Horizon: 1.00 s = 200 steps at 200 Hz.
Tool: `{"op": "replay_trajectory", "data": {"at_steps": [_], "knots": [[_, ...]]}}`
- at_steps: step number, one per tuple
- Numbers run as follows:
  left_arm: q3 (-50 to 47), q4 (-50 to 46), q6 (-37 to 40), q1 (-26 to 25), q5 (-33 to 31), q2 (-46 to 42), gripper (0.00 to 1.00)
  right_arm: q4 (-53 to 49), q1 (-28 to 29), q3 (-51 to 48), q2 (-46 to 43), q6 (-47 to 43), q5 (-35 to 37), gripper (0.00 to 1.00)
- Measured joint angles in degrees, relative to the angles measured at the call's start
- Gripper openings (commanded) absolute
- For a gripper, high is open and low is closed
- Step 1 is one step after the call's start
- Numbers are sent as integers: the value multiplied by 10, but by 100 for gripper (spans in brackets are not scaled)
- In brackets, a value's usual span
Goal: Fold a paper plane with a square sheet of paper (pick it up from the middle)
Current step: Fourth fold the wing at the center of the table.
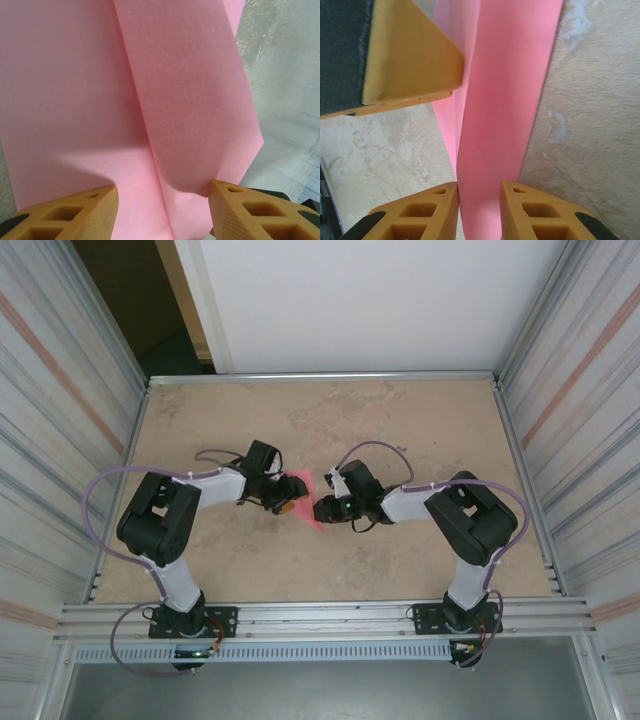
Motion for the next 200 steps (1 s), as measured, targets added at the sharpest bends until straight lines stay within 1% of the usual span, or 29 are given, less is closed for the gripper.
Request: {"op": "replay_trajectory", "data": {"at_steps": [61,95,165,200], "knots": [[26,-36,0,-3,-3,22,56,-31,26,21,0,-16,32,29],[33,-46,0,-3,-3,26,56,-43,32,26,0,-22,48,29],[43,-59,2,-3,2,33,58,-52,32,31,1,-30,59,19],[43,-61,2,-3,2,34,58,-52,32,31,1,-30,59,16]]}}
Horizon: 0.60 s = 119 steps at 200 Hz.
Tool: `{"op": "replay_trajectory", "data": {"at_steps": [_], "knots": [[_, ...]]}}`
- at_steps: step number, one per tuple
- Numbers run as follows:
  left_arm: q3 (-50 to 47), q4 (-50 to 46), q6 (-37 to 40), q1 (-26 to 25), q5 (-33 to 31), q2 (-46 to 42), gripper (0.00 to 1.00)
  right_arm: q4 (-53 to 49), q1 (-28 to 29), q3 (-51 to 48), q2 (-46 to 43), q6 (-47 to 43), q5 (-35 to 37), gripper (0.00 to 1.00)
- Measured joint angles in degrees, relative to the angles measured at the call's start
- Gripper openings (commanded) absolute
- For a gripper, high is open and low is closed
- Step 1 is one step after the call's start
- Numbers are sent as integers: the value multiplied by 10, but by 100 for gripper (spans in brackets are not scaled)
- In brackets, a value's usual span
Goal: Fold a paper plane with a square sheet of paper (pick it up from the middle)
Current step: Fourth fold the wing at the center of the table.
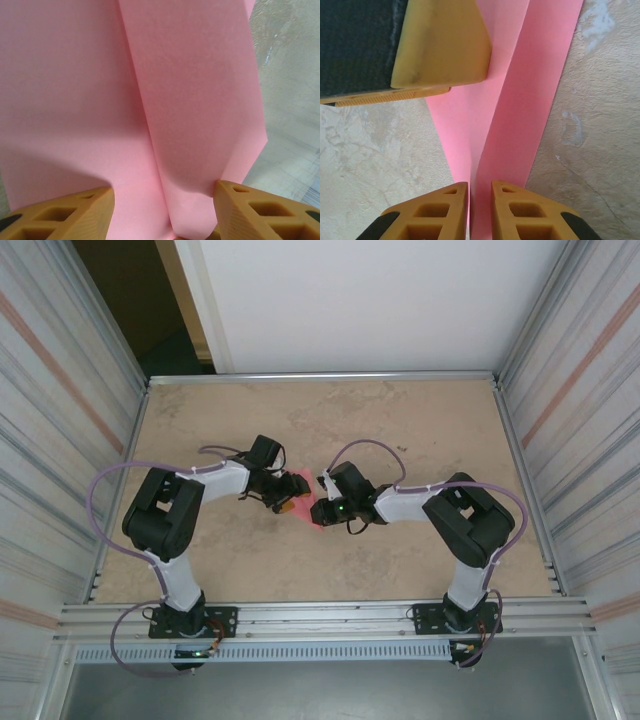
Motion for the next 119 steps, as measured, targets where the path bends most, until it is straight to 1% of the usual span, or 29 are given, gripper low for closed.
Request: {"op": "replay_trajectory", "data": {"at_steps": [44,107,119], "knots": [[2,-1,0,0,0,1,59,1,-1,0,4,0,-3,14],[4,-3,2,0,0,2,59,3,-2,0,7,0,-7,15],[4,-3,2,0,0,3,60,3,-3,0,7,0,-9,14]]}}
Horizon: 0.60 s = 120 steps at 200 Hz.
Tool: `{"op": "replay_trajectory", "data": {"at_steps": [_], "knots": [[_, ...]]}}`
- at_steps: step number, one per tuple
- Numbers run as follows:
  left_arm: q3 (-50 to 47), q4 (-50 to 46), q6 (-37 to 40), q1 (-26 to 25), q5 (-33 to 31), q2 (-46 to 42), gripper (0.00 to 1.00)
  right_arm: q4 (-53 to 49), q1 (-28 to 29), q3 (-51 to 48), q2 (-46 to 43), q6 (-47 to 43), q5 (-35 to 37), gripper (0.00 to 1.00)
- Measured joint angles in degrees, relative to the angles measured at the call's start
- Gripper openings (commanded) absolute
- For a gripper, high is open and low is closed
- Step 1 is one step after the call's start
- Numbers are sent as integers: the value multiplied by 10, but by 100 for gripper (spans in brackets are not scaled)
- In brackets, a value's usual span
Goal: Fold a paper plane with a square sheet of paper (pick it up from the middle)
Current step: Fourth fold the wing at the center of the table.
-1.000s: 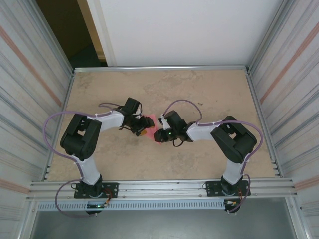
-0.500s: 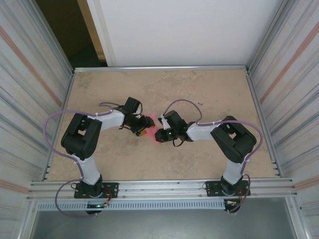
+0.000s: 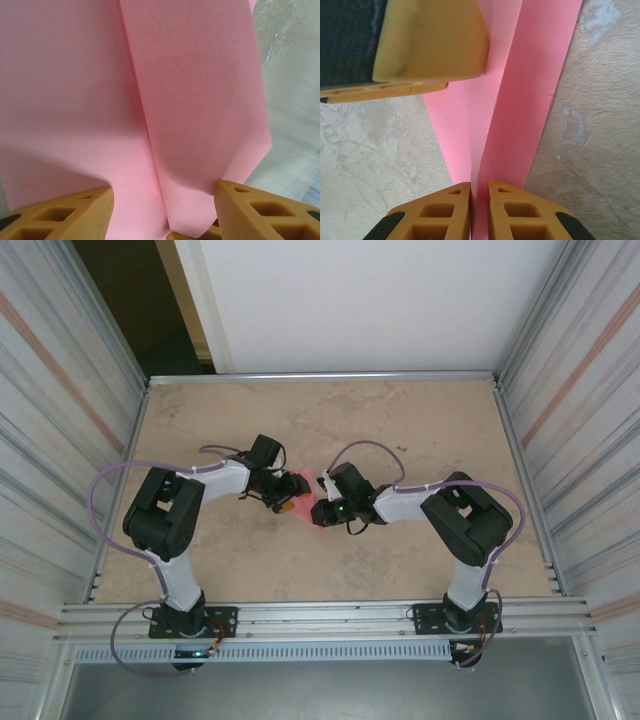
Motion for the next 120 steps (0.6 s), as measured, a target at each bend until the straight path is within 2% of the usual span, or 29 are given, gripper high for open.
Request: {"op": "replay_trajectory", "data": {"at_steps": [40,120], "knots": [[3,-4,0,0,2,1,61,2,-5,0,0,0,-9,8],[21,-19,12,0,8,-3,65,35,-23,-11,14,7,-61,6]]}}
